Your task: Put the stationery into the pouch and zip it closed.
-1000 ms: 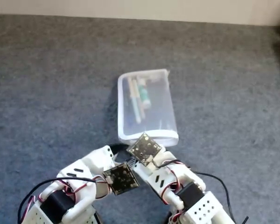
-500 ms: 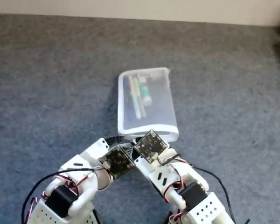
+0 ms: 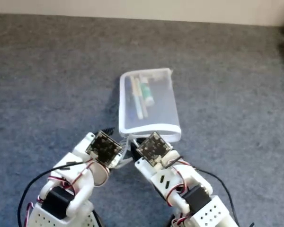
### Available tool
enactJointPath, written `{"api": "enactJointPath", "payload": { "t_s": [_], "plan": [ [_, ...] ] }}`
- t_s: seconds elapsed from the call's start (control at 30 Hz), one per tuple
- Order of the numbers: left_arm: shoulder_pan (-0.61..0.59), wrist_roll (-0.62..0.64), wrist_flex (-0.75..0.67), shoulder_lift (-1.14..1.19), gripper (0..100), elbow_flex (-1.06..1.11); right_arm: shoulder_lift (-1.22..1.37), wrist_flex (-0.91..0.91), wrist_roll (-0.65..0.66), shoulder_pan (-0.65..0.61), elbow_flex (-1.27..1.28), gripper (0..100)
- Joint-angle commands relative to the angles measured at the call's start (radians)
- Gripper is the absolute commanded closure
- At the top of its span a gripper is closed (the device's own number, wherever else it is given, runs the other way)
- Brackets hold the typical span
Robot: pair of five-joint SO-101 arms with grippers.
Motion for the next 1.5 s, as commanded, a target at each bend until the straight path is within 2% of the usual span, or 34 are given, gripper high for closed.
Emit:
{"api": "enactJointPath", "payload": {
  "t_s": [0.0,0.1,0.23,0.43,0.63,0.8,0.9,1.03,1.47],
  "plan": [
    [-0.013,0.018,0.003,-0.008,86,-0.081,-0.031,-0.031,-0.009,0.005,-0.104,99.4],
    [-0.018,0.018,0.003,-0.008,83,-0.101,-0.031,-0.031,-0.009,0.005,-0.104,99.4],
    [-0.111,0.02,0.003,-0.008,76,-0.125,-0.033,-0.027,-0.014,0.007,-0.143,99.4],
    [-0.188,0.006,0.005,-0.007,75,-0.166,-0.033,-0.025,-0.158,0.077,-0.225,99.4],
    [-0.182,-0.161,0.005,-0.001,75,-0.159,-0.033,-0.01,-0.158,0.102,-0.257,99.4],
    [-0.179,-0.258,0.002,-0.001,75,-0.162,-0.03,0.191,-0.147,0.097,-0.395,99.4],
    [-0.142,-0.279,0.003,-0.001,75,-0.162,-0.024,0.325,-0.118,0.067,-0.518,99.4],
    [-0.071,-0.29,-0.002,-0.001,75,-0.159,-0.024,0.414,-0.117,-0.012,-0.618,99.4],
    [0.101,-0.285,-0.003,-0.001,75,-0.162,-0.025,0.599,-0.114,-0.039,-0.638,99.4]
  ]
}}
